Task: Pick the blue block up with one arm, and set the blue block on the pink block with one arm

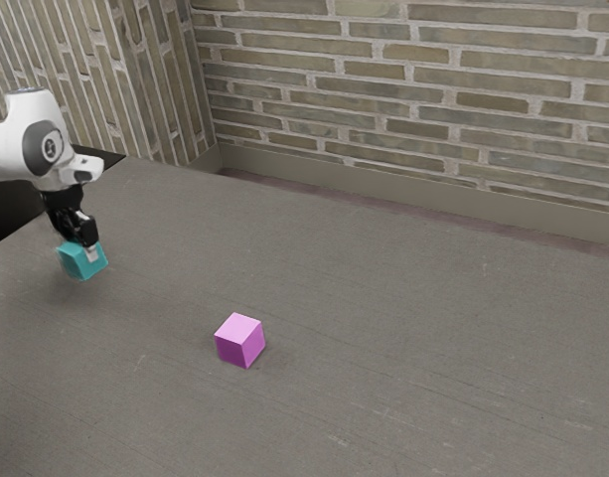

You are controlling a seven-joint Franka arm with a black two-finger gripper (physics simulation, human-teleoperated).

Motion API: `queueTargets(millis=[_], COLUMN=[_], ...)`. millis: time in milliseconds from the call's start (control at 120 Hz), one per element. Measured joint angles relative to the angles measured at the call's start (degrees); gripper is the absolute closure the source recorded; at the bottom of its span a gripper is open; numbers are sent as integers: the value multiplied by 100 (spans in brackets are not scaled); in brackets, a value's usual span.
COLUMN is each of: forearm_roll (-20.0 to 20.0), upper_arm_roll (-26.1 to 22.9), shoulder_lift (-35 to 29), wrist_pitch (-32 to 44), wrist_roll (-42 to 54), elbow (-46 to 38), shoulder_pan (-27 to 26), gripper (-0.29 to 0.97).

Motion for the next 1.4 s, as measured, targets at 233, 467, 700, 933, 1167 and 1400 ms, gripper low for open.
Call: queueTargets(millis=[233, 467, 700, 933, 1167, 1400], forearm_roll=[352, 683, 471, 50, 57, 232], upper_arm_roll=[-772, -1264, -1507, -1954, -2103, -2186], shoulder_lift=[-873, -1054, -1773, -1929, -1830, -1740], wrist_pitch=[197, 243, 22, 183, 581, 919], wrist_roll=[-910, -2239, -3947, -5329, -6184, -6521], elbow=[-824, -1116, -2062, -2626, -2732, -2734], shoulder_pan=[-586, -1046, -1034, -1058, -1055, -1087], gripper=[39, 39, 37, 36, 36, 35])
